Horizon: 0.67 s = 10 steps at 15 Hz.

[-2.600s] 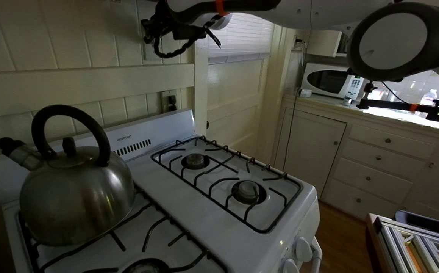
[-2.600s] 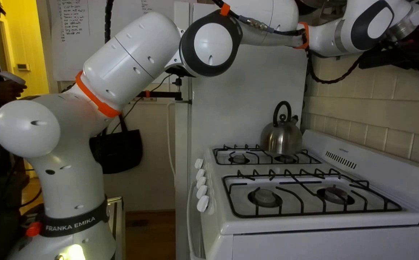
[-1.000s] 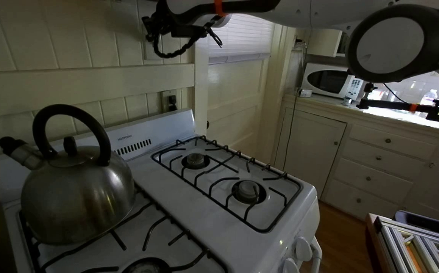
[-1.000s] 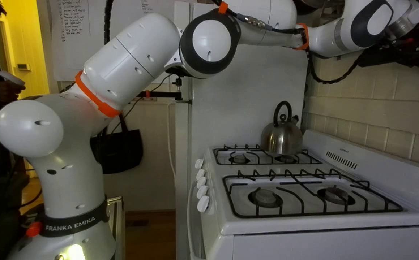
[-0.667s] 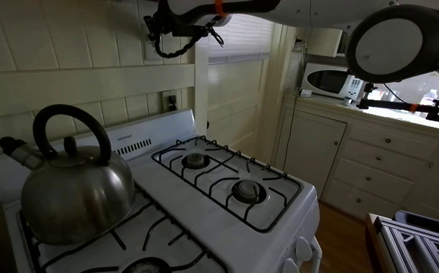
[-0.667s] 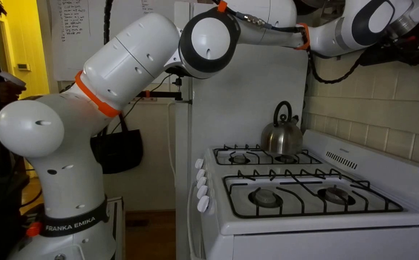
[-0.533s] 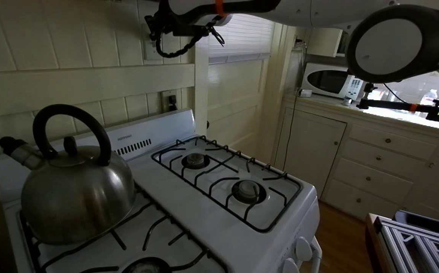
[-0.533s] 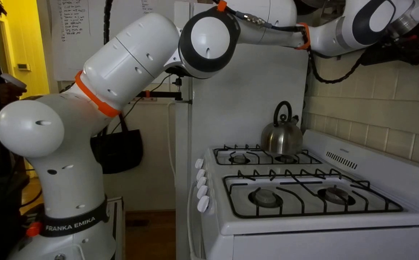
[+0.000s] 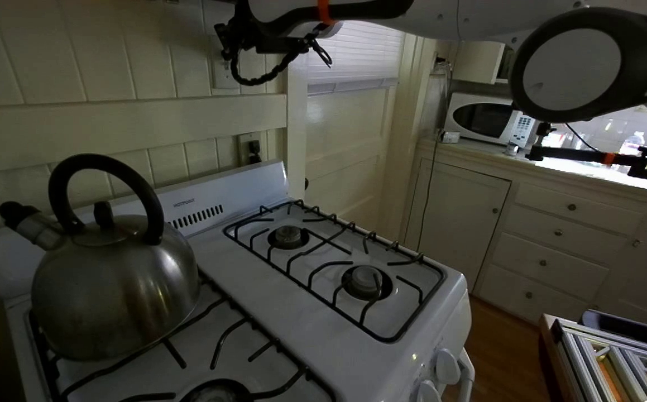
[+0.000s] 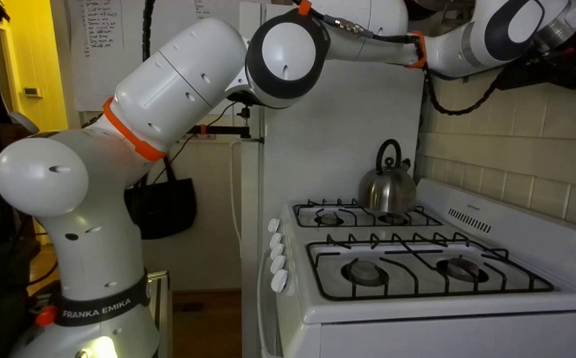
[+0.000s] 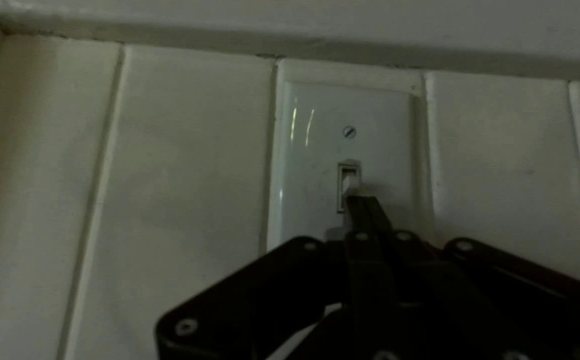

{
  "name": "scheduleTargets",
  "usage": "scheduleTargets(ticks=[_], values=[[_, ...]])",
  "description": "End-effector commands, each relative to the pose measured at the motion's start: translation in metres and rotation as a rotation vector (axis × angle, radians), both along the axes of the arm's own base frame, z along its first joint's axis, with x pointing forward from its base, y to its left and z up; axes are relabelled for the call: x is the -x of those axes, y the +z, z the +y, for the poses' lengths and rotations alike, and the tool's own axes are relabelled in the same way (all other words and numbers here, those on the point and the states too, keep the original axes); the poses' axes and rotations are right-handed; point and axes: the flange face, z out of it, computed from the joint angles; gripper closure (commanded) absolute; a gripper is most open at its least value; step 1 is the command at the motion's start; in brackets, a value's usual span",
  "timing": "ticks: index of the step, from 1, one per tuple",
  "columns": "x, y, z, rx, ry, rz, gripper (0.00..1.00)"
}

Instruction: Push the switch above the stove downwards.

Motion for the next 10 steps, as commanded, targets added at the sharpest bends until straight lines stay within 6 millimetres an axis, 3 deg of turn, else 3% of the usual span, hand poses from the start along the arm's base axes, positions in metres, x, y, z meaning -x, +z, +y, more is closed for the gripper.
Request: scheduleTargets(ticks=[1, 6, 10], values=[[0.002, -0.014, -0.019, 0.039, -0.031, 0.087, 1.0], [0.006, -0.03, -0.035, 0.052, -0.053, 0.184, 1.0], [0.01, -0.02, -0.033, 0.048, -0.056, 0.205, 1.0]])
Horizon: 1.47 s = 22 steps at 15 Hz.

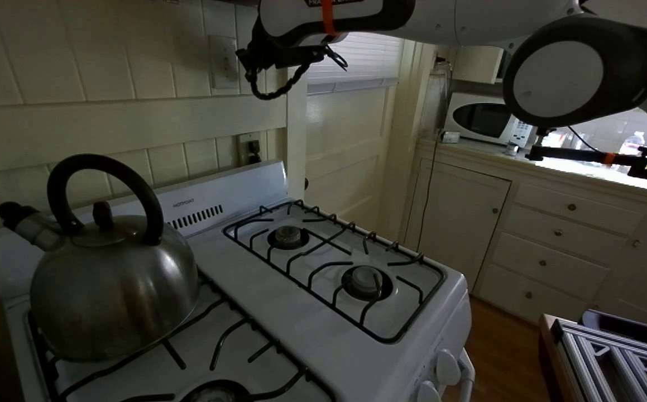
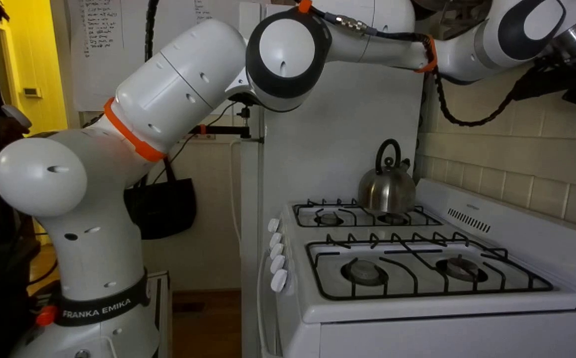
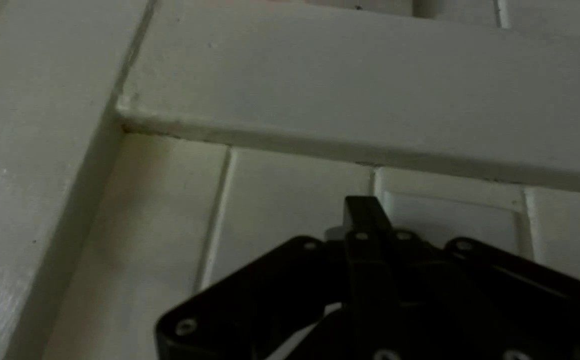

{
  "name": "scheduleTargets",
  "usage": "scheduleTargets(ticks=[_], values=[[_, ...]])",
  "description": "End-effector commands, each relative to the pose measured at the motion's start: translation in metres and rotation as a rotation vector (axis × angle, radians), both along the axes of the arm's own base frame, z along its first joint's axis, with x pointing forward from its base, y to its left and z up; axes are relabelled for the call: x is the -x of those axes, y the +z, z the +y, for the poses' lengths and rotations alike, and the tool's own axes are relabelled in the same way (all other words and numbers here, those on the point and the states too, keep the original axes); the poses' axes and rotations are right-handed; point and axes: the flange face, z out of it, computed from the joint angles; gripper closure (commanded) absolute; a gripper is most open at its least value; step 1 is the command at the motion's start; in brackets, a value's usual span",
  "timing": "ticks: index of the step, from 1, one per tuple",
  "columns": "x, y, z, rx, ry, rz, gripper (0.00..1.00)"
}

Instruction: Push the switch above the stove downwards.

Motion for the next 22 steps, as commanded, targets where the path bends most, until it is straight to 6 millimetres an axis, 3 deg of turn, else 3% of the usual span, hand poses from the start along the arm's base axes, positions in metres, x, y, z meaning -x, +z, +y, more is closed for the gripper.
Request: scheduleTargets(ticks=[1, 3, 5, 7, 16, 17, 22], values=[[0.004, 0.01, 0.004, 0.015, 0.002, 0.046, 1.0], [0.007, 0.015, 0.006, 0.01, 0.01, 0.069, 1.0], [0.011, 0.02, 0.008, 0.009, 0.019, 0.1, 0.93], [0.016, 0.029, 0.009, 0.012, 0.024, 0.119, 0.7], [0.027, 0.048, 0.021, -0.016, 0.053, 0.159, 0.04], [0.028, 0.048, 0.023, -0.025, 0.054, 0.162, 0.0], [0.033, 0.064, 0.035, -0.056, 0.05, 0.136, 0.0]])
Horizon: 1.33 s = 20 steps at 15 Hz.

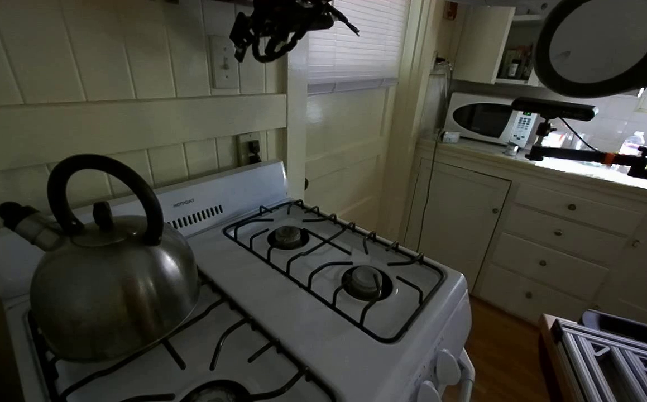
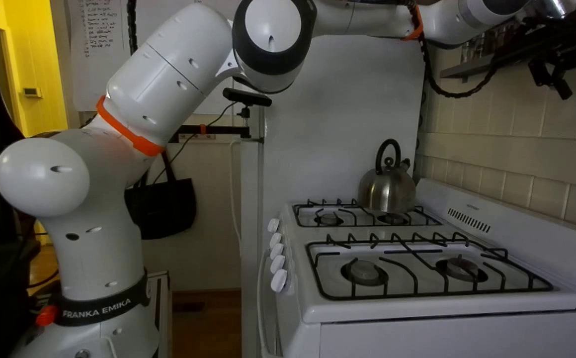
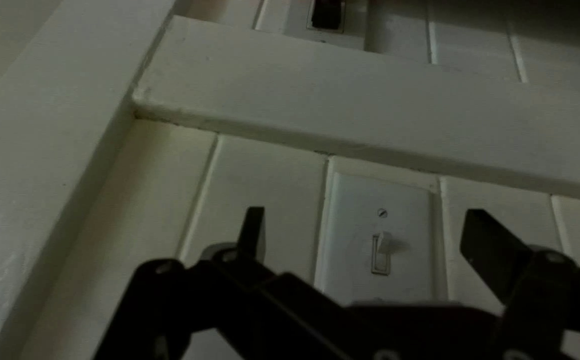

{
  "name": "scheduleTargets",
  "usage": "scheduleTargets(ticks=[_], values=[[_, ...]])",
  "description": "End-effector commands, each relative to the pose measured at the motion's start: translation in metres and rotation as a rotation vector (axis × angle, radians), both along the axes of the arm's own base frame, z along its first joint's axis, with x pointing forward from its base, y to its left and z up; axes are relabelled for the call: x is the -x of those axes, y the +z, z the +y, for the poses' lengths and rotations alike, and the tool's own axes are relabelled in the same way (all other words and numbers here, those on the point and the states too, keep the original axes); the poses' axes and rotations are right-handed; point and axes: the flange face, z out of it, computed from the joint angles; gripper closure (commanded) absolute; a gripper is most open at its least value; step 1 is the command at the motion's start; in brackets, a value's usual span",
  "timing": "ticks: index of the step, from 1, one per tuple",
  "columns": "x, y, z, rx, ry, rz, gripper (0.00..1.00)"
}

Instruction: Push the switch above the stove downwards.

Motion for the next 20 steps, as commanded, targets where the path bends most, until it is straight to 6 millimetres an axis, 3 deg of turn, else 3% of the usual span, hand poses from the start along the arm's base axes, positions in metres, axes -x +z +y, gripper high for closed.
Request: scheduleTargets(ticks=[1, 6, 14, 20], values=[[0.01, 0.014, 0.011, -0.035, -0.012, 0.004, 0.0], [0.02, 0.018, 0.014, -0.064, -0.047, 0.014, 0.0], [0.042, 0.001, 0.017, -0.109, -0.098, 0.079, 0.0], [0.073, -0.013, 0.03, -0.158, -0.138, 0.119, 0.0]])
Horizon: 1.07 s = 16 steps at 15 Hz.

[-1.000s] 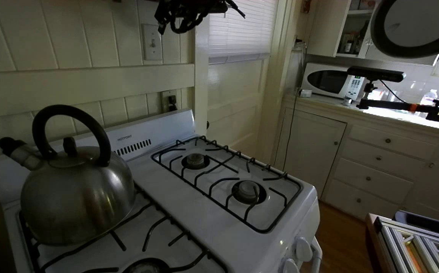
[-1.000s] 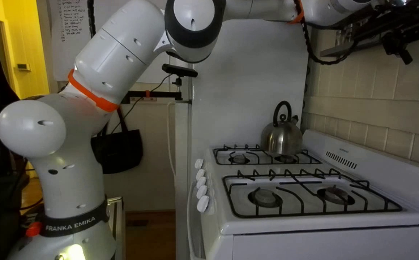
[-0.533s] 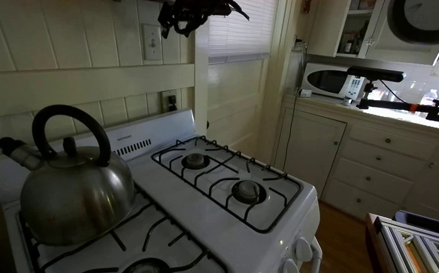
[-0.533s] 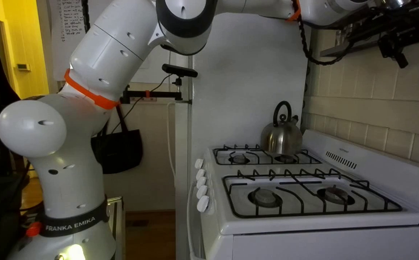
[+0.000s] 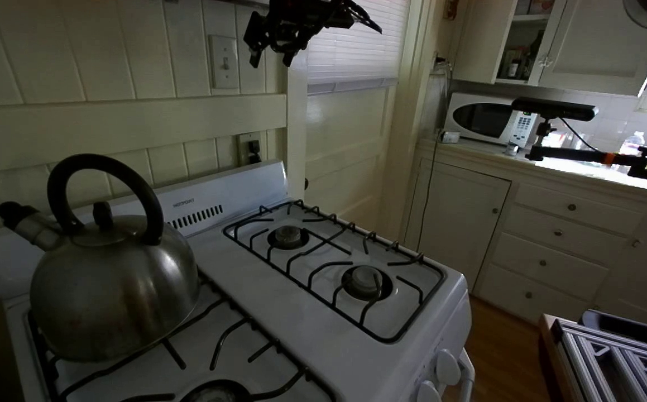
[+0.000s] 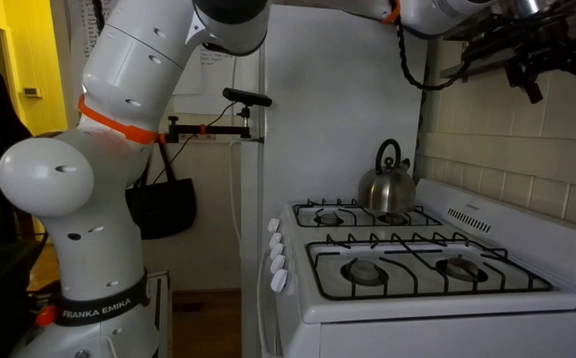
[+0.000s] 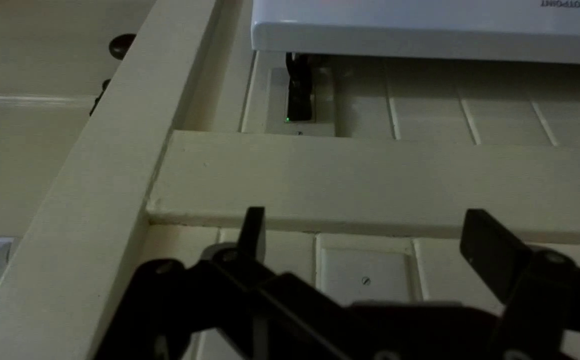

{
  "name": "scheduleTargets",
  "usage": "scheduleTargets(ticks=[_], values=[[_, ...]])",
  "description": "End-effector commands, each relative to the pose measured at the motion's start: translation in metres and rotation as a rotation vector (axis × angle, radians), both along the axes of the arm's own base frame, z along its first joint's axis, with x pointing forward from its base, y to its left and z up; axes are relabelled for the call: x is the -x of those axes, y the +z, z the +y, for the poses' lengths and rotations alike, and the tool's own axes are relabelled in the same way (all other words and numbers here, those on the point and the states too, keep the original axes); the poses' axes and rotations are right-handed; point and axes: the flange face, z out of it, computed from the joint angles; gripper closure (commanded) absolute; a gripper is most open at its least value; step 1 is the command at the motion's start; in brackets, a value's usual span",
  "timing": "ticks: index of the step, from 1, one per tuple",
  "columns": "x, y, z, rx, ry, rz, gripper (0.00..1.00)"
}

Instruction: Push the switch above the stove downwards.

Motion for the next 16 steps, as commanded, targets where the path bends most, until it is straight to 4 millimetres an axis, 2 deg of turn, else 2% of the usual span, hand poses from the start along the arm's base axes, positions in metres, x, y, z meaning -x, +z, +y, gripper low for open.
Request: scheduleTargets(ticks=[1, 9, 16], values=[[0.032, -0.011, 0.014, -0.035, -0.042, 0.043, 0.0], [0.084, -0.026, 0.034, -0.083, -0.11, 0.097, 0.0], [0.126, -0.034, 0.059, -0.117, -0.103, 0.142, 0.0]])
